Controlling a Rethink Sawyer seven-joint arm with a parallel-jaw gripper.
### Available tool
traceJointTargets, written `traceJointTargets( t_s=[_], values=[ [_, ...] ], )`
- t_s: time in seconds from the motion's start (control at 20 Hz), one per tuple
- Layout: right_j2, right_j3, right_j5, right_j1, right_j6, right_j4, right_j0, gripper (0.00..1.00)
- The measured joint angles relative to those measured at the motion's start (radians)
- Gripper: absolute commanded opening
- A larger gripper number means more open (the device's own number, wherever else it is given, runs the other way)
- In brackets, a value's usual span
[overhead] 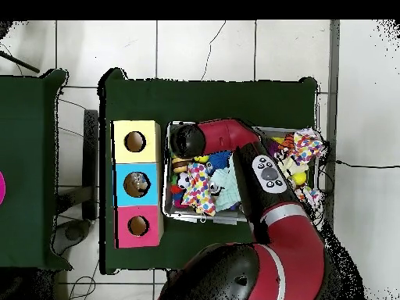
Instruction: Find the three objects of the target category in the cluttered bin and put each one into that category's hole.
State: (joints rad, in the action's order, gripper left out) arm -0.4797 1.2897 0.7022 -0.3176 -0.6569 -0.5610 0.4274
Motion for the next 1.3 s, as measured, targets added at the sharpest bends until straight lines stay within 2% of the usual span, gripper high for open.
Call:
traceJointTargets(
  t_s=[0.35,0.65,0.9,1.15,1.3],
  values=[
    [0.0,0.02,-0.017,-0.007,0.0,0.002,0.008,1.0],
    [0.002,0.097,-0.084,-0.043,0.0,0.002,0.03,1.0],
    [0.005,0.195,-0.117,-0.109,0.0,0.024,0.061,1.0],
    [0.008,0.244,-0.117,-0.157,0.0,0.048,0.078,1.0],
    [0.011,0.245,-0.118,-0.161,0.0,0.048,0.078,1.0]
  ],
)
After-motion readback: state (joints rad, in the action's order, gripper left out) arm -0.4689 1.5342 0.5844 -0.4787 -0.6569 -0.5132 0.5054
